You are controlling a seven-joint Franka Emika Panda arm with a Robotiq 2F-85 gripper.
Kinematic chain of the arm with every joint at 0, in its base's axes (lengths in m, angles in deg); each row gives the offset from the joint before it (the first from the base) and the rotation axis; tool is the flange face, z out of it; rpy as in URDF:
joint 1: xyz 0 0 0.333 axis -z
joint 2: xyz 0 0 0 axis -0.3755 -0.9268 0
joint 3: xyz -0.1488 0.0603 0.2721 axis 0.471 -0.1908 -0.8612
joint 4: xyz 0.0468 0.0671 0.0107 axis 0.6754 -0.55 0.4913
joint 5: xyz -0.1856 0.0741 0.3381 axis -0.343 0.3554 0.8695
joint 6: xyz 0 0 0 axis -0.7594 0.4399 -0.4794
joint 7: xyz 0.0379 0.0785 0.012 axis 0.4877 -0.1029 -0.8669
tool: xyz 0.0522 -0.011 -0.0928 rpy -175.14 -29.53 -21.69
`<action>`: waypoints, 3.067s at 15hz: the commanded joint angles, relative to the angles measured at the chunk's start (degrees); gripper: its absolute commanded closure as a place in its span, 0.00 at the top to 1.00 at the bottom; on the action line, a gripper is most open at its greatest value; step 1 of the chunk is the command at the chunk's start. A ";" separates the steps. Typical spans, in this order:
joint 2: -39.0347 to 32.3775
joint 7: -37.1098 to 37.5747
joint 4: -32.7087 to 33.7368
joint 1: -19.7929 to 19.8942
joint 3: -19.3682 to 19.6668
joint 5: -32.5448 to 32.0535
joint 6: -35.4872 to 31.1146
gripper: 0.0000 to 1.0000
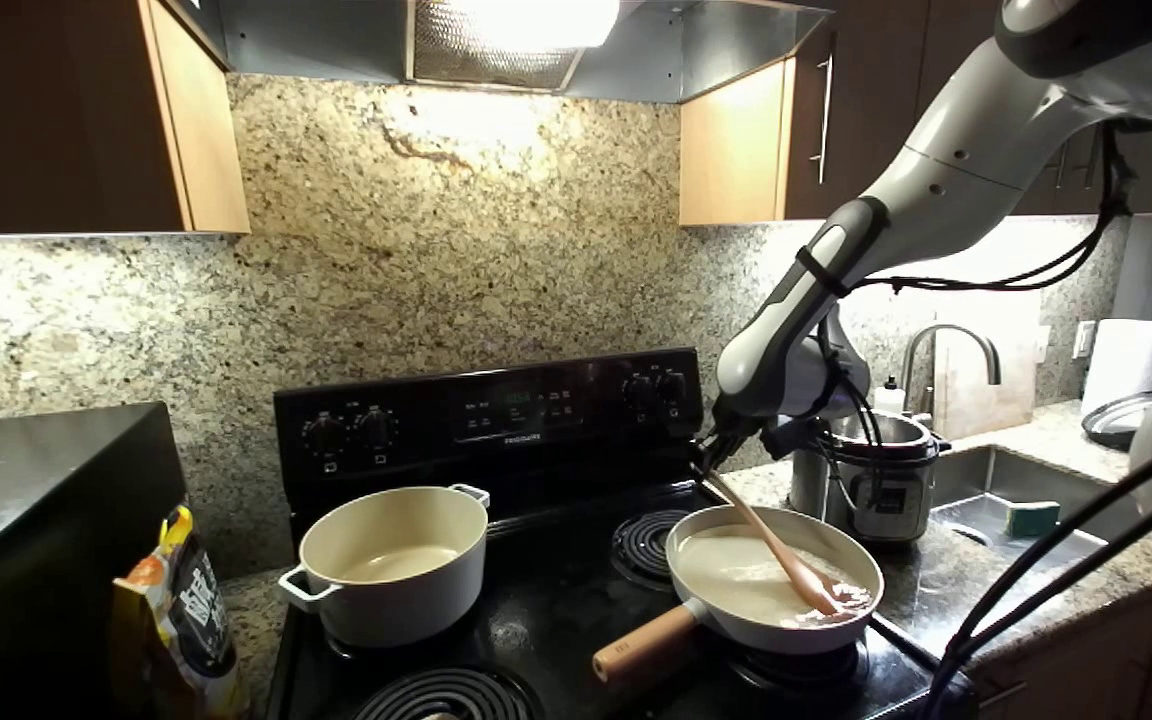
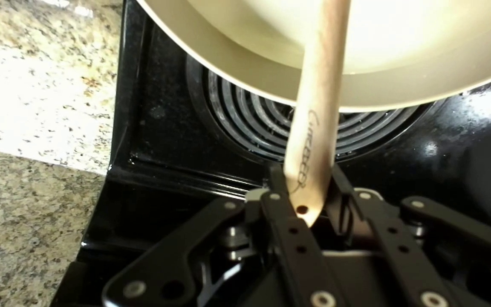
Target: Stir the contents of the pan with the wooden spoon
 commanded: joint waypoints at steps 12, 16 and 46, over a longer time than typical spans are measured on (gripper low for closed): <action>0.24 -0.32 -0.18 -1.90 -0.83 -1.05 -1.65 0.10; 0.64 -0.42 1.27 -5.48 -0.46 -1.88 -0.84 0.10; -10.26 -7.55 4.70 3.54 -6.78 -9.48 -3.75 0.10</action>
